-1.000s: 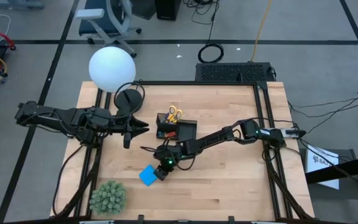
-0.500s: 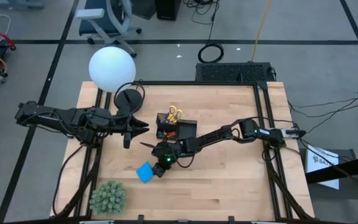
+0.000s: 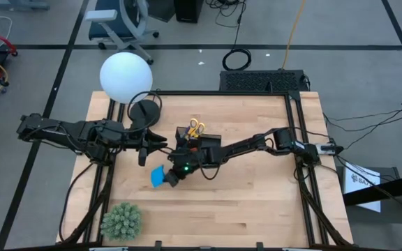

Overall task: Pick and place office supplies into organizer
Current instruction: Put the blue sticky note into the black desk organizer

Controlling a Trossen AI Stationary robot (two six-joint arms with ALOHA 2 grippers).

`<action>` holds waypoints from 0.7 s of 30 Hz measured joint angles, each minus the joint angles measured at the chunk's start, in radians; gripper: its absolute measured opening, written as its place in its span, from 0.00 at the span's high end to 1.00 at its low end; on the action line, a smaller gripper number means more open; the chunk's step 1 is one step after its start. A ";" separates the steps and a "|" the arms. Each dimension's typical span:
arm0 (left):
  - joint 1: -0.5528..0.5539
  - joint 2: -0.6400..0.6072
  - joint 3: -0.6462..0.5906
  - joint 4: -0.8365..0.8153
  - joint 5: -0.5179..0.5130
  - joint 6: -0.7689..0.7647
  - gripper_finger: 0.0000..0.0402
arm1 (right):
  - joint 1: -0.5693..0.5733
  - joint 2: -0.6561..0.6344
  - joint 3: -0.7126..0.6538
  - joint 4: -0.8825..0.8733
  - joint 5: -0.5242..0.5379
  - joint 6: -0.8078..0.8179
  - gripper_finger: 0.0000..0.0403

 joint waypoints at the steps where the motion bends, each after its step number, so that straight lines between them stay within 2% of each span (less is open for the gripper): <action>1: 0.000 0.000 0.000 -0.002 0.000 0.000 0.71 | -0.003 -0.003 0.000 0.011 0.000 0.014 1.00; 7: 0.000 0.000 0.000 -0.005 0.000 0.000 0.71 | 0.001 -0.030 0.000 0.026 0.032 0.027 1.00; 13: 0.000 0.001 0.000 -0.008 0.000 0.001 0.71 | 0.018 -0.085 -0.023 0.029 0.112 0.047 1.00; 17: 0.000 0.002 -0.001 -0.008 0.000 0.002 0.71 | 0.026 -0.179 -0.134 0.066 0.210 0.079 1.00; 21: 0.000 0.002 -0.001 -0.008 0.000 0.002 0.71 | 0.027 -0.297 -0.340 0.265 0.315 0.127 1.00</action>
